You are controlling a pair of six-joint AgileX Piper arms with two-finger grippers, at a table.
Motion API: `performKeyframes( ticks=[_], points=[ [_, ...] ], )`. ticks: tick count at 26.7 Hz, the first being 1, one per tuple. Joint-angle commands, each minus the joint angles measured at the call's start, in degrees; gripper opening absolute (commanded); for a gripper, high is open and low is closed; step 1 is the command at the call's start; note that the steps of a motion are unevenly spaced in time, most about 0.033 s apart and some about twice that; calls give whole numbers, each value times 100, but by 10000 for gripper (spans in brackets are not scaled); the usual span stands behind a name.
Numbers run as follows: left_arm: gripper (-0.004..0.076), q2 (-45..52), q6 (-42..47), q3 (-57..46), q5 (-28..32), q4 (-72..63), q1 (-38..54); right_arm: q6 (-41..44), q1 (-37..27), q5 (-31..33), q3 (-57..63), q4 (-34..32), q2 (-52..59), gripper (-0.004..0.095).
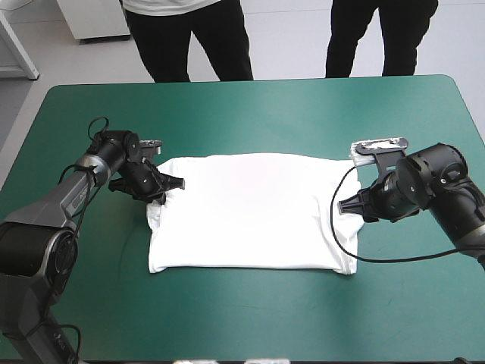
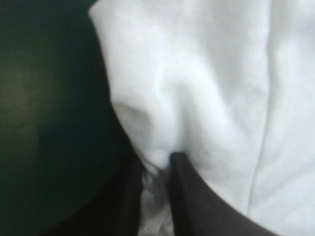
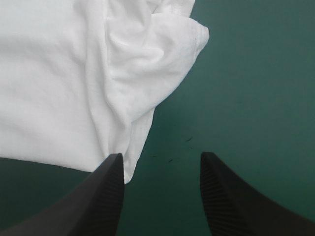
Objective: Fold the cloth
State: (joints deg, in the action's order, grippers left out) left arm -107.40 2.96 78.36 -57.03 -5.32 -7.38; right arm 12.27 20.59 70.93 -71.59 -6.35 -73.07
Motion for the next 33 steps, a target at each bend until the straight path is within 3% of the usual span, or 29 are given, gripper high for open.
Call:
performKeyframes(
  ticks=[1, 15, 19, 33],
  points=[
    [-5, 51, 26, 29, 195, 318, 19, 10, 12, 55, -178, -104, 161, 452],
    [-10, 722, 26, 265, 337, 325, 19, 10, 12, 55, -183, -104, 161, 439],
    [-10, 810, -116, 612, 323, -230, -44, 10, 12, 55, -183, -104, 161, 431],
    [-10, 458, -296, 811, 539, -601, -1312, 10, 12, 55, -195, -113, 161, 414]
  ],
)
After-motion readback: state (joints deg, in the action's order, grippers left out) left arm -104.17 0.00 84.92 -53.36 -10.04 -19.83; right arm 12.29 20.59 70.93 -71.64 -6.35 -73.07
